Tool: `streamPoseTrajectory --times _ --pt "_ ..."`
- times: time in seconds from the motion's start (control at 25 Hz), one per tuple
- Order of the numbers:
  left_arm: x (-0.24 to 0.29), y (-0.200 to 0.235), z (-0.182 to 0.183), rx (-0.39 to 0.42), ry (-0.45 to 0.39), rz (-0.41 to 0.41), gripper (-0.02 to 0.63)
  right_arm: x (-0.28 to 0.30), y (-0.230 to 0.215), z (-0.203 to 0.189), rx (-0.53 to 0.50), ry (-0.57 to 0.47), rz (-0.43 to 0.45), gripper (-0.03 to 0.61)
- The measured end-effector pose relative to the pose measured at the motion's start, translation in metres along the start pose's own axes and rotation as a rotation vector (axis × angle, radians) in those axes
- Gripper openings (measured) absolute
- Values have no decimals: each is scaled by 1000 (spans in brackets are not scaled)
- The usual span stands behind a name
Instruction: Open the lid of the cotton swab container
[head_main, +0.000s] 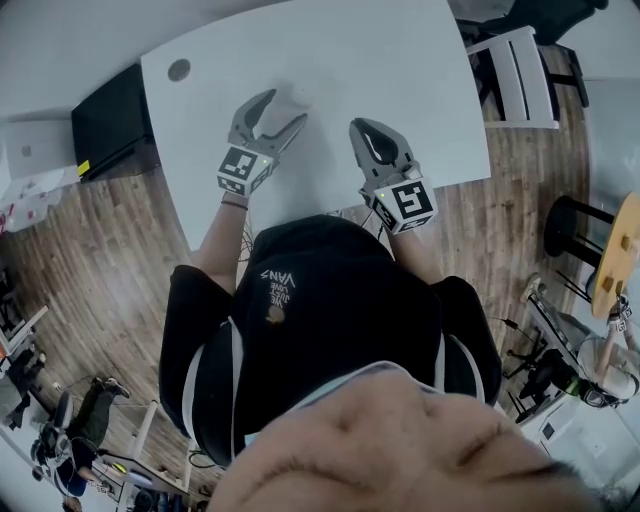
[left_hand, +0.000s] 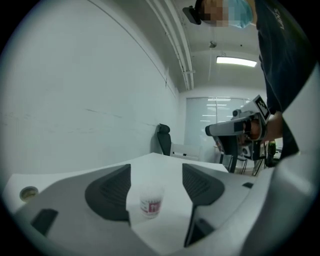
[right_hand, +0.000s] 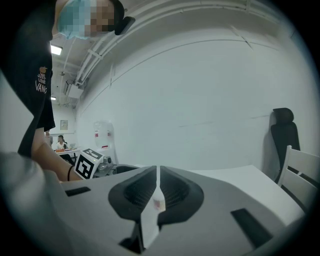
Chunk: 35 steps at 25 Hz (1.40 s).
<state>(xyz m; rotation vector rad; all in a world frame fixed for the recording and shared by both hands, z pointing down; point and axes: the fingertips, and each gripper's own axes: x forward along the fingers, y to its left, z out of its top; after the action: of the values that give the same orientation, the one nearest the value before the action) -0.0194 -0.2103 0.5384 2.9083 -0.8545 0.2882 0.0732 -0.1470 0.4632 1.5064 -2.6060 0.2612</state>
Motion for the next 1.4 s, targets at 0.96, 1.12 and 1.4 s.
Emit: streamPoseTrajectory --times 0.96,1.12,1.4 --pt "54 8 -73 -5 143 -54 328 8 -11 -15 19 53 -10 12" --pt "59 6 -80 -3 166 -59 328 6 -12 -17 23 58 -13 12" --pt "71 4 -89 11 196 -65 328 2 -17 -20 29 61 -27 12"
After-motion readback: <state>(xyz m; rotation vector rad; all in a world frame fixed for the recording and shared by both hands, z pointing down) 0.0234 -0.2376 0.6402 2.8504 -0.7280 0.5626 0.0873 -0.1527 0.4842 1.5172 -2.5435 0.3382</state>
